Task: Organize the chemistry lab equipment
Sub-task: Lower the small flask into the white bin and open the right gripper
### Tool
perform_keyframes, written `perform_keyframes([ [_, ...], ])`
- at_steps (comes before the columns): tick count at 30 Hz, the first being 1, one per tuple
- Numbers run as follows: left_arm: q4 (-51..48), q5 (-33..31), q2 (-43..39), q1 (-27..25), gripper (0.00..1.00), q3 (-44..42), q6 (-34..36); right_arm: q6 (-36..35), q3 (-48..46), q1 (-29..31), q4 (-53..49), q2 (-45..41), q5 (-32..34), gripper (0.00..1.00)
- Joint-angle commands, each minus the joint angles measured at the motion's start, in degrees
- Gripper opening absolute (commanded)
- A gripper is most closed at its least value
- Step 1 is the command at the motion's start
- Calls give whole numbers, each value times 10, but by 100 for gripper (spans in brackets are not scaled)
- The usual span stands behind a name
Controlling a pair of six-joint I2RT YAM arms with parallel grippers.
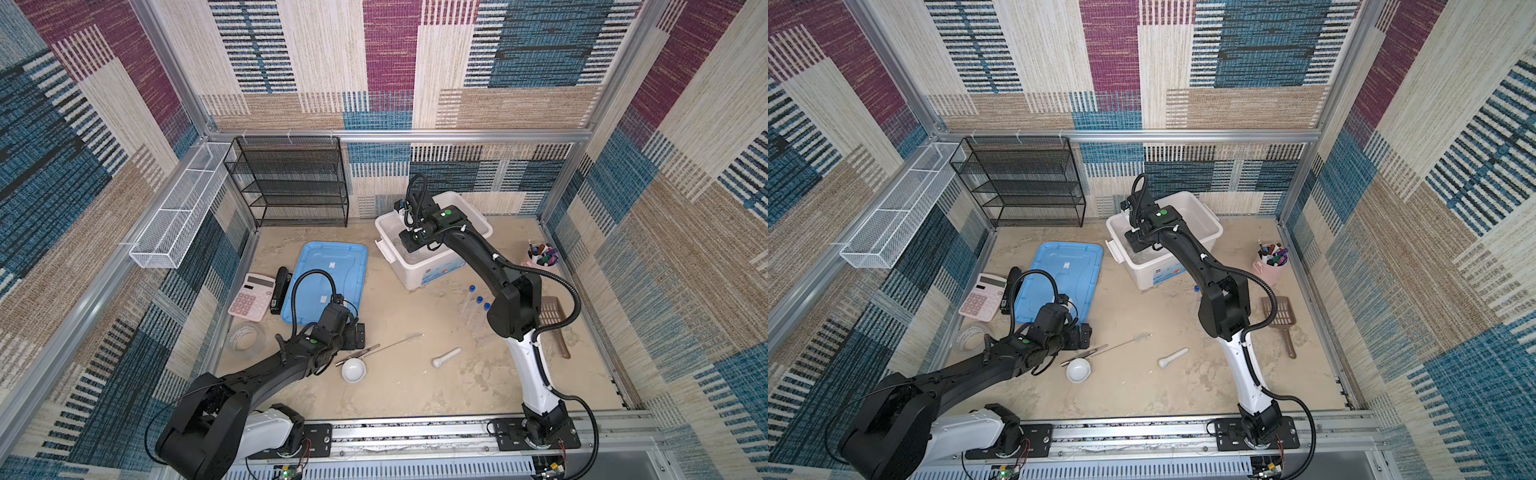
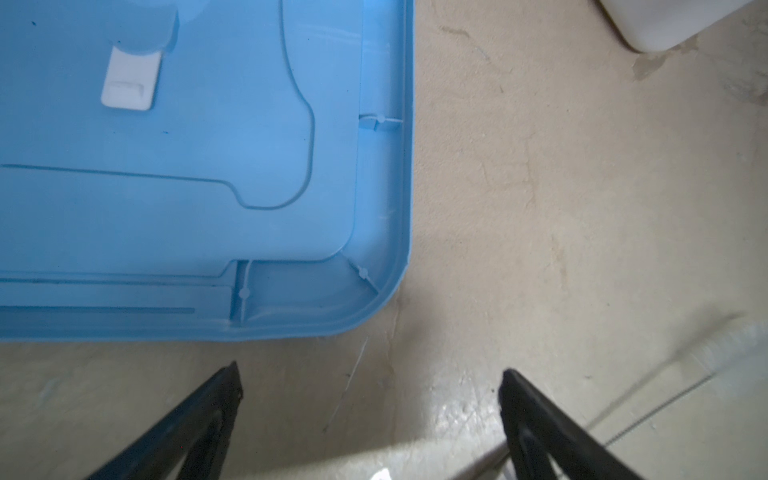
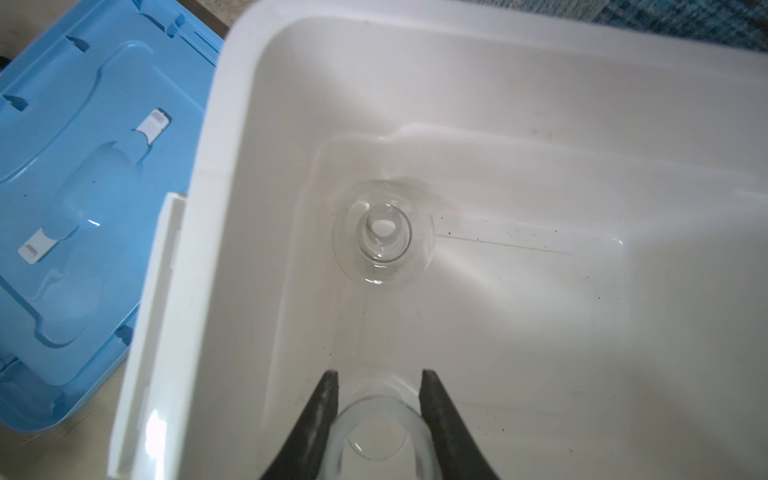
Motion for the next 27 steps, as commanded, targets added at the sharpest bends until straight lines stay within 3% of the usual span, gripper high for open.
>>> perform_keyframes([
  [1, 17, 4, 5, 0, 99, 0, -7, 0, -13, 0, 24, 2, -14, 24],
  [16, 19, 4, 5, -2, 99, -6, -14, 23, -195, -2, 191, -57, -11, 25],
  [27, 24, 5, 13, -5, 99, -7, -19, 15, -159, -12, 187, -24, -50, 24],
])
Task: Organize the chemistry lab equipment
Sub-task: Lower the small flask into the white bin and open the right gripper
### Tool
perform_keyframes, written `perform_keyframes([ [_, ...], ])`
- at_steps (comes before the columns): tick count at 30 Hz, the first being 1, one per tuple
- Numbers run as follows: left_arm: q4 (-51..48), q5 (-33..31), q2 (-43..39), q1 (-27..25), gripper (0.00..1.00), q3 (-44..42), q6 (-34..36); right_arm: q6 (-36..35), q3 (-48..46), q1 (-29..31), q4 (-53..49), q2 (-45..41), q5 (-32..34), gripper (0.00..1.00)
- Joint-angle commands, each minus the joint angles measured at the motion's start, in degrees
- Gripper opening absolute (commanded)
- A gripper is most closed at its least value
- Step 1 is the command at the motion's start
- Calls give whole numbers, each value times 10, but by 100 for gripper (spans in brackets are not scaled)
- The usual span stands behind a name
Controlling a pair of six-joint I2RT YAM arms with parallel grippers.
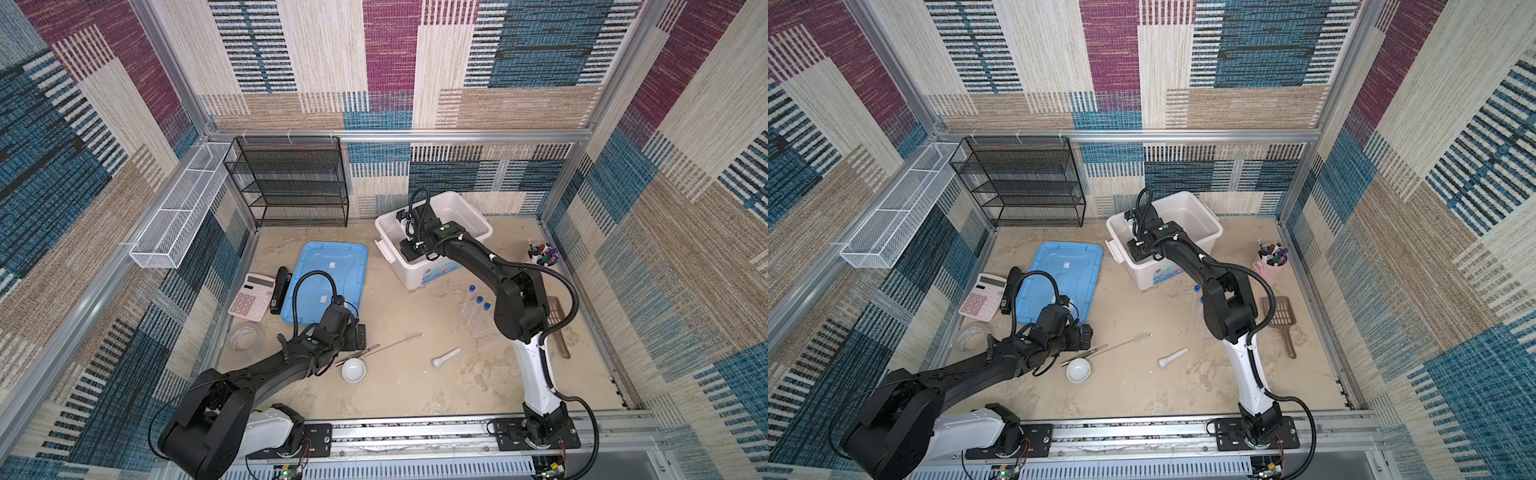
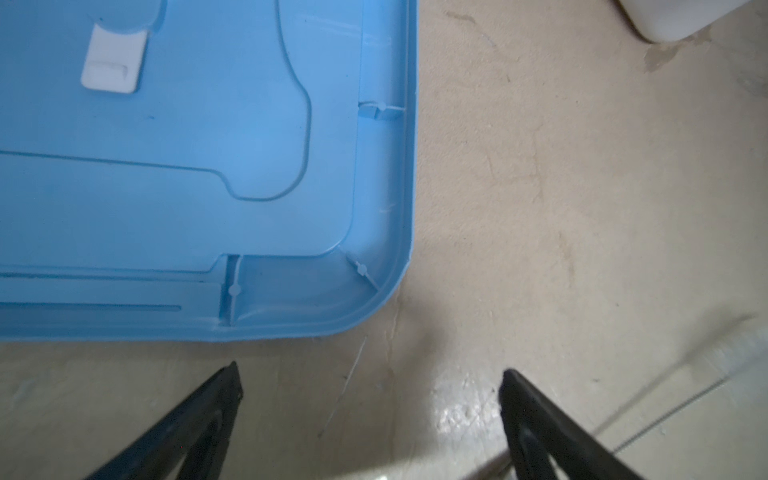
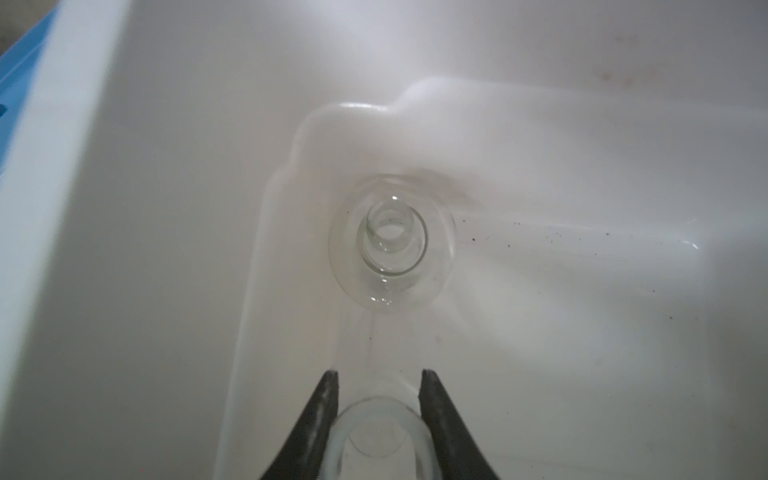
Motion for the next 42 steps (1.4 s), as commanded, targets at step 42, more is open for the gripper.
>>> perform_keyframes([
  [42, 19, 5, 27, -4, 99, 8, -10, -7, 14, -3, 0, 36, -51, 41],
])
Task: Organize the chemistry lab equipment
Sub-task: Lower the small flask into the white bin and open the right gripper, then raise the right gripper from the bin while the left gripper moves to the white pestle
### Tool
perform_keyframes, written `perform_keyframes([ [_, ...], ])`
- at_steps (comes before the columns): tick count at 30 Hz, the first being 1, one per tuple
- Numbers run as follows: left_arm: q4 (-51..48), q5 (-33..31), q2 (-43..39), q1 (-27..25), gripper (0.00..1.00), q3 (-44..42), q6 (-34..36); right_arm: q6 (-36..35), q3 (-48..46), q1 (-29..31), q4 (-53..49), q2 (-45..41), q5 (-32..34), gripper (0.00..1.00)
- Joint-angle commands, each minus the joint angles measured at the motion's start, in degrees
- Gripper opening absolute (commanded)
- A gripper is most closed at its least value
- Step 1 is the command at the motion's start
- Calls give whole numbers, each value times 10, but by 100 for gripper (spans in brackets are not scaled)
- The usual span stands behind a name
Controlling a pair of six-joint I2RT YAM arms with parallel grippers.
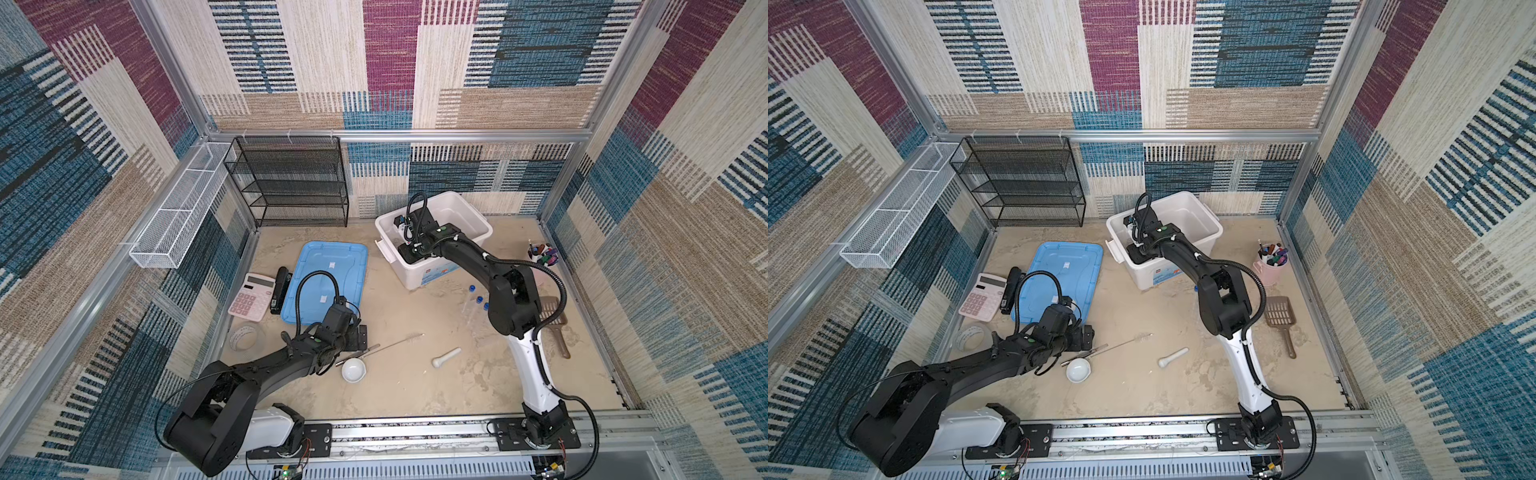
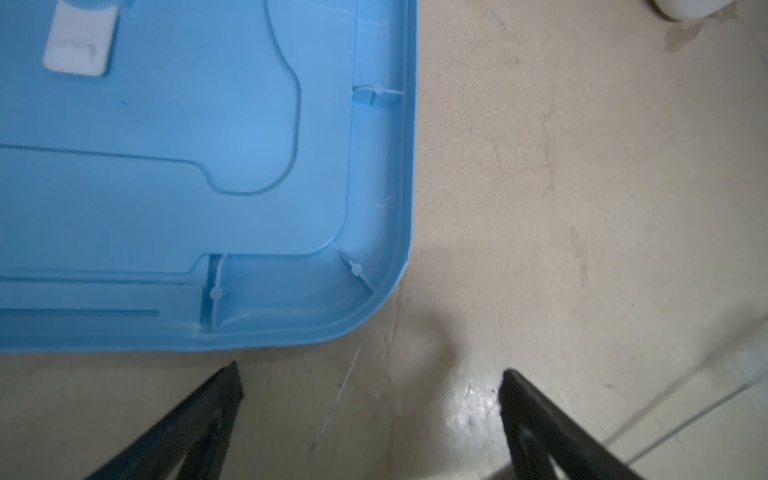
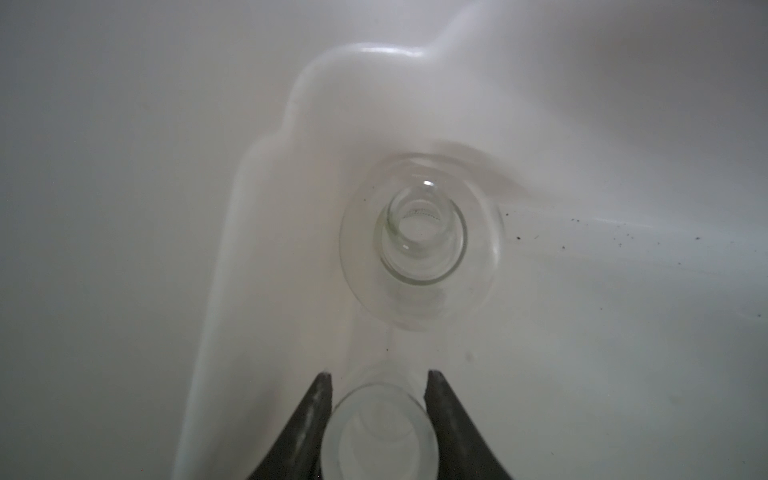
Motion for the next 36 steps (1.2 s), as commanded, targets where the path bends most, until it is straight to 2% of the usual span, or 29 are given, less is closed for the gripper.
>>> perform_keyframes([
  [1, 10, 3, 1, 0, 99, 4, -10, 1, -2, 1, 7, -3, -3, 41],
  [17, 10, 6, -2, -5, 99, 4, -5, 12, -3, 0, 4, -29, 1, 55],
  [20, 11, 7, -5, -7, 99, 4, 0, 16, -6, 0, 6, -41, -3, 63],
  [26, 10, 8, -15, -15, 99, 4, 16, 18, -36, 0, 36, -79, -4, 86],
  [31, 10, 12, -25, -24, 99, 7, 40, 21, -69, 0, 65, -111, 11, 98],
  [36, 10, 9, -41, -41, 99, 13, 67, 25, -86, 0, 80, -133, 20, 99],
])
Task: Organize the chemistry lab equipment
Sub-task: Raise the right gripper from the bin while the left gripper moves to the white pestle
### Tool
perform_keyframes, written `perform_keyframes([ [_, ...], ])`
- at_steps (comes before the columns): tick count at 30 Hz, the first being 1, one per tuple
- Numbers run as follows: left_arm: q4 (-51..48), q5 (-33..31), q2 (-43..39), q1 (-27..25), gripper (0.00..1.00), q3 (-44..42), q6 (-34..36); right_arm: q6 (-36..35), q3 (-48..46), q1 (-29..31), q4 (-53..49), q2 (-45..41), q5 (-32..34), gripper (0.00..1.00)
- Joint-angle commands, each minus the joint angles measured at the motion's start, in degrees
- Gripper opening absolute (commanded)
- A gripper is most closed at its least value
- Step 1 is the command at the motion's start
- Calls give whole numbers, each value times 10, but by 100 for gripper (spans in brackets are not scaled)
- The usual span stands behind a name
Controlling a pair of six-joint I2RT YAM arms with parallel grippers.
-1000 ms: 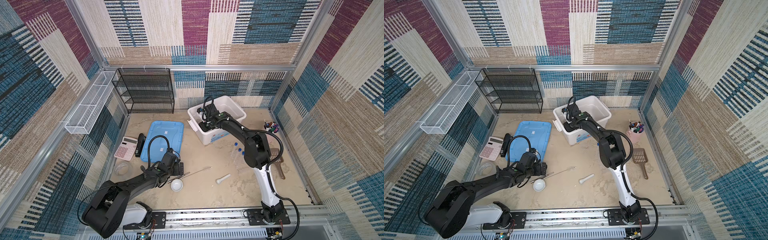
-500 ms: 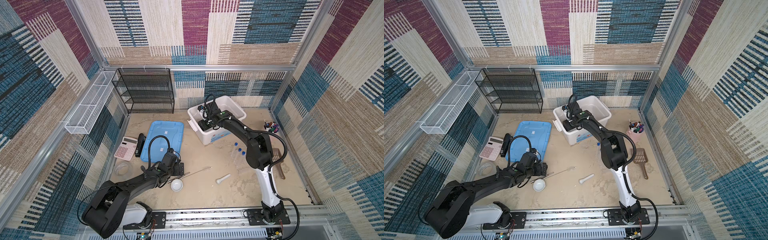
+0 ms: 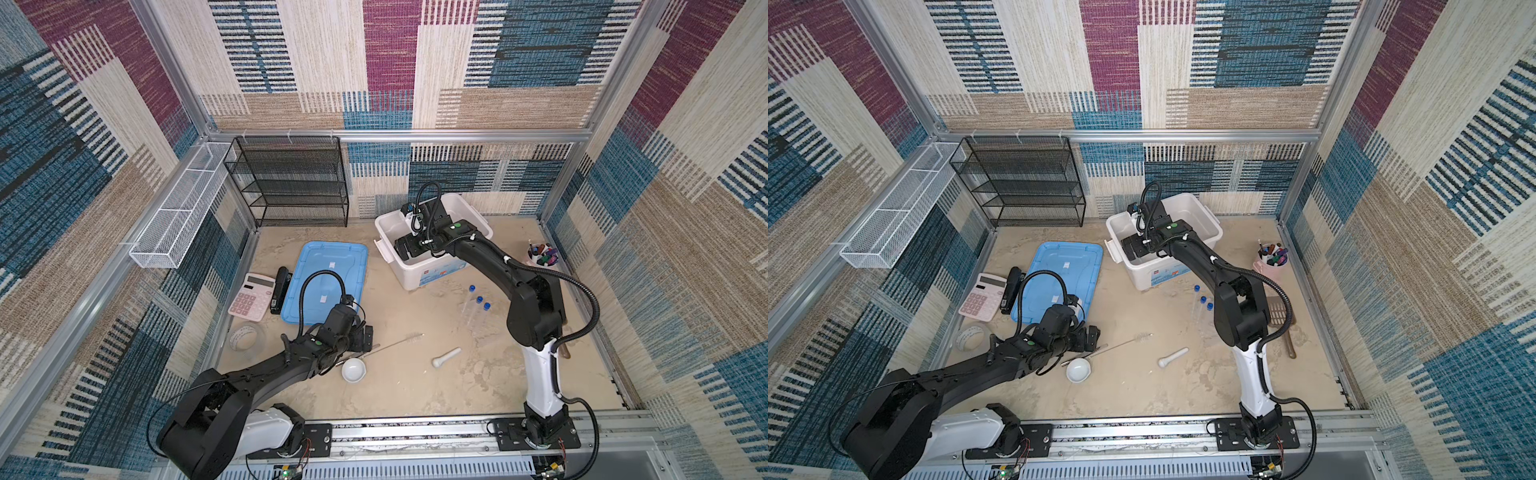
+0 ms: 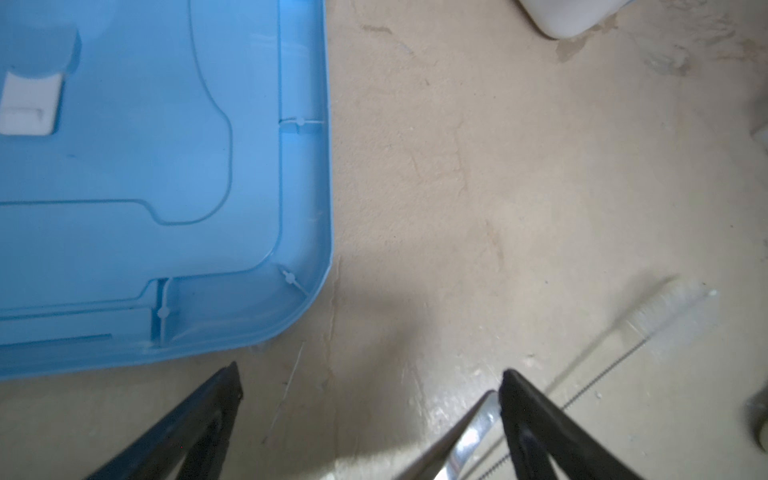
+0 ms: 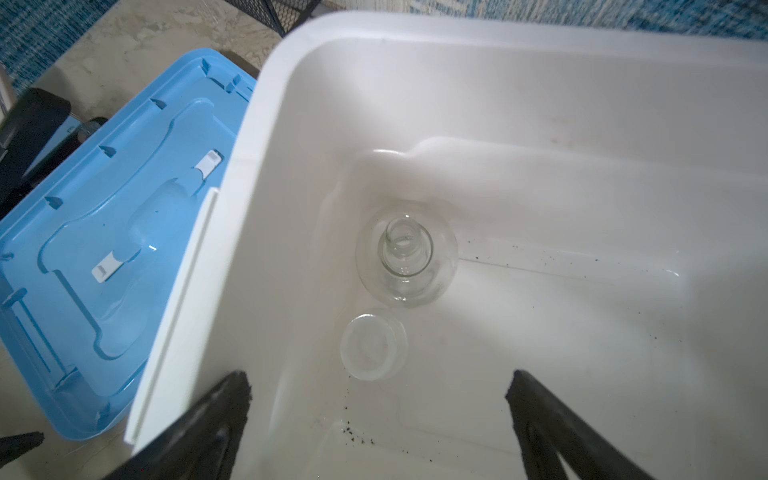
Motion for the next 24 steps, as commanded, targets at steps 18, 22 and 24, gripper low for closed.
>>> perform_keyframes([
  [18, 6, 9, 46, -163, 97, 88, 119, 25, -160, -3, 134, -168, 85, 99],
  [22, 6, -2, 100, -205, 95, 126, 135, 28, -216, -20, 163, -212, 100, 99],
  [24, 6, 6, 125, -221, 94, 145, 139, 32, -240, -33, 176, -234, 99, 99],
])
